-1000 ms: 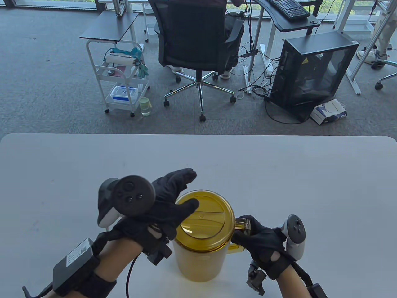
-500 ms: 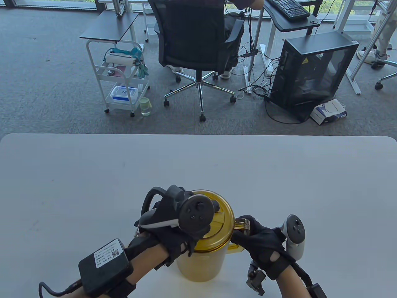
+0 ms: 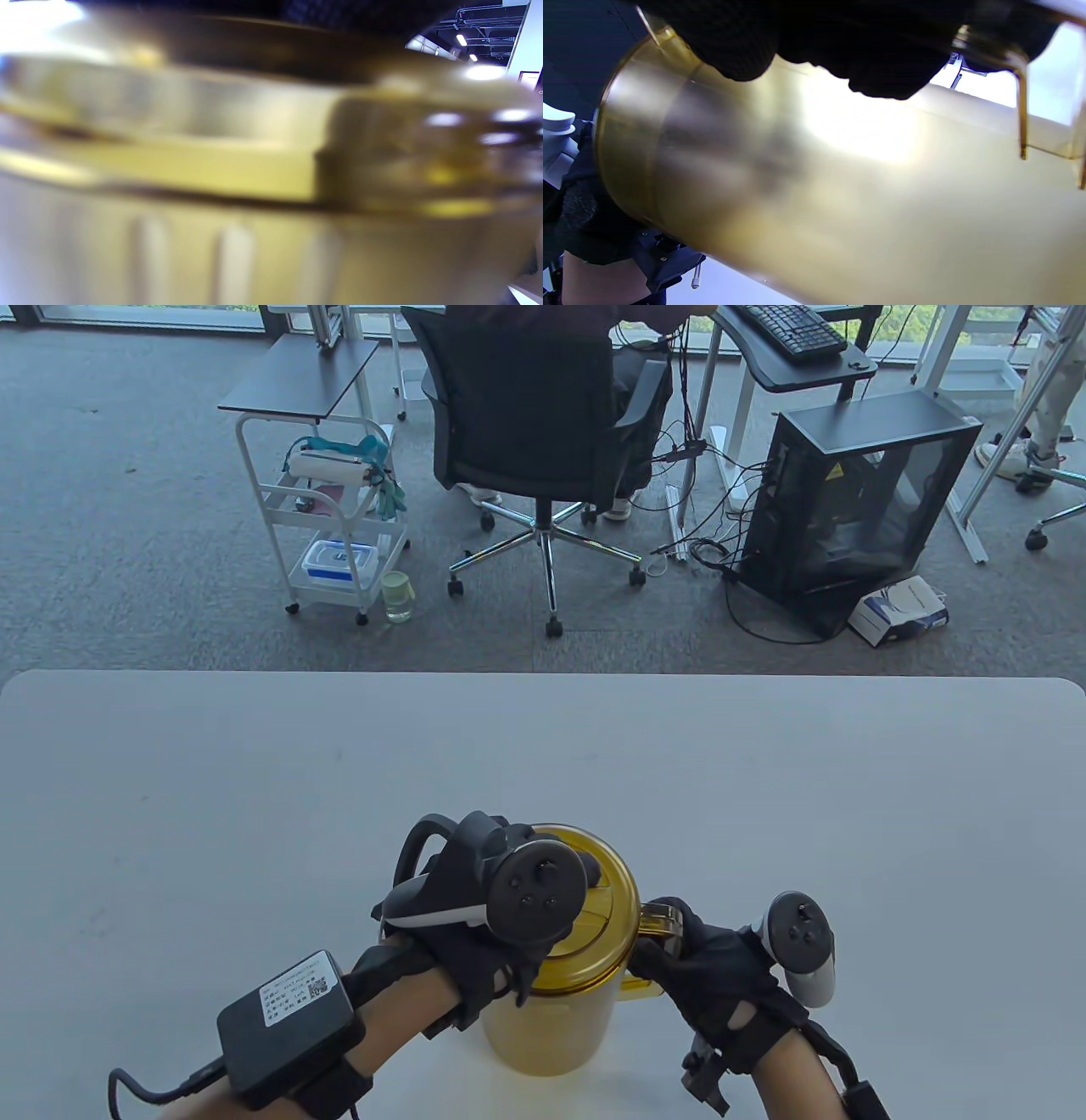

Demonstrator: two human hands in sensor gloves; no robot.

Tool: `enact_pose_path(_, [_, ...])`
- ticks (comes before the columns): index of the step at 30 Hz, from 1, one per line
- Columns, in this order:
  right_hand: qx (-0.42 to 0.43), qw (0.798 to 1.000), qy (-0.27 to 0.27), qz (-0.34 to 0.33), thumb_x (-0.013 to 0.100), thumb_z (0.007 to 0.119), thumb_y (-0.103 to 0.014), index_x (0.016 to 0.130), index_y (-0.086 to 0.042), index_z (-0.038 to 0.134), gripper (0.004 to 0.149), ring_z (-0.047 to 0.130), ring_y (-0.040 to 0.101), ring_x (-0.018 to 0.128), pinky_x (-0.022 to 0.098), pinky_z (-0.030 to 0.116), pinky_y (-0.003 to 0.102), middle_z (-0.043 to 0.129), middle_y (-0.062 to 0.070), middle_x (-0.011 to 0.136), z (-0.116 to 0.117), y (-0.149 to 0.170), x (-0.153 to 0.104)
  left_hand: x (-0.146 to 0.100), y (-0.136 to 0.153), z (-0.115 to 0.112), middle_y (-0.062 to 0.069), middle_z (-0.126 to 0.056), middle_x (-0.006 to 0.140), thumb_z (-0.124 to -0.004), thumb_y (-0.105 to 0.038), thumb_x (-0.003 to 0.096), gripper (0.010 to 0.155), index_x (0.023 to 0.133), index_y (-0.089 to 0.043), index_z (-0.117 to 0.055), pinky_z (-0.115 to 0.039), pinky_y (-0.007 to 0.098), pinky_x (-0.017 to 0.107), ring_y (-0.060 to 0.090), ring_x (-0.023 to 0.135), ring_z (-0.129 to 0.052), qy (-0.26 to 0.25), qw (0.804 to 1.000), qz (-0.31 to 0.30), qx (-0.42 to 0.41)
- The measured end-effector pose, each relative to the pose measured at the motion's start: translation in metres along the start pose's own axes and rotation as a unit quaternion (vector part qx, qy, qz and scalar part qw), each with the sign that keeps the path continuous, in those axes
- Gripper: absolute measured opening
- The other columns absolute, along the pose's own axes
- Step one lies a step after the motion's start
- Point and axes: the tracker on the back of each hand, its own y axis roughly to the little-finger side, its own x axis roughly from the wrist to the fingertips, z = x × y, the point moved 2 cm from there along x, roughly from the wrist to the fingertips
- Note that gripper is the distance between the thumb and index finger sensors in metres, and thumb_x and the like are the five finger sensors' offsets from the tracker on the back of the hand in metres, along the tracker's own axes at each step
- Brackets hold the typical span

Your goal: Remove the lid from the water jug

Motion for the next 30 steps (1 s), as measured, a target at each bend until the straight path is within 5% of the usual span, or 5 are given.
enact_pose_path(13, [-0.002, 1.000, 0.007, -0.001, 0.053, 0.072, -0.049, 0.087, -0.013, 0.065, 0.050, 0.093, 0.028, 0.056, 0.049, 0.072, 0.062, 0.081, 0.005, 0.071, 0.001, 0.000, -0.001, -0.042, 0.016, 0.073, 0.011, -0.092, 0.096, -0.095, -0.034, 0.0436, 0.061, 0.099, -0.016, -0.077, -0.065, 0.069, 0.064, 0.036, 0.074, -0.095, -0.105, 0.993, 0.015, -0.043])
enact_pose_path(21, [0.007, 1.000, 0.008, 0.000, 0.054, 0.072, -0.050, 0.088, -0.013, 0.065, 0.050, 0.093, 0.029, 0.056, 0.050, 0.071, 0.062, 0.082, 0.005, 0.071, 0.001, 0.000, -0.001, -0.090, 0.057, 0.096, 0.010, -0.090, 0.098, -0.096, -0.033, 0.0447, 0.060, 0.099, -0.017, -0.077, -0.062, 0.070, 0.065, 0.036, 0.077, -0.093, -0.146, 0.978, 0.146, -0.009])
enact_pose_path(25, [0.007, 1.000, 0.010, 0.000, 0.055, 0.071, -0.050, 0.088, -0.013, 0.065, 0.050, 0.093, 0.029, 0.057, 0.050, 0.071, 0.062, 0.082, 0.005, 0.071, 0.001, 0.000, -0.002, -0.112, 0.086, 0.084, 0.011, -0.089, 0.100, -0.096, -0.031, 0.0458, 0.059, 0.100, -0.017, -0.076, -0.060, 0.070, 0.066, 0.037, 0.080, -0.092, -0.158, 0.959, 0.235, 0.019])
enact_pose_path(30, [0.008, 1.000, 0.015, 0.001, 0.055, 0.071, -0.050, 0.088, -0.013, 0.066, 0.050, 0.093, 0.030, 0.057, 0.050, 0.071, 0.062, 0.082, 0.005, 0.071, 0.001, 0.000, -0.002, -0.122, 0.126, 0.028, 0.011, -0.090, 0.099, -0.095, -0.030, 0.0458, 0.058, 0.100, -0.018, -0.077, -0.062, 0.070, 0.065, 0.037, 0.079, -0.093, -0.123, 0.939, 0.319, 0.035])
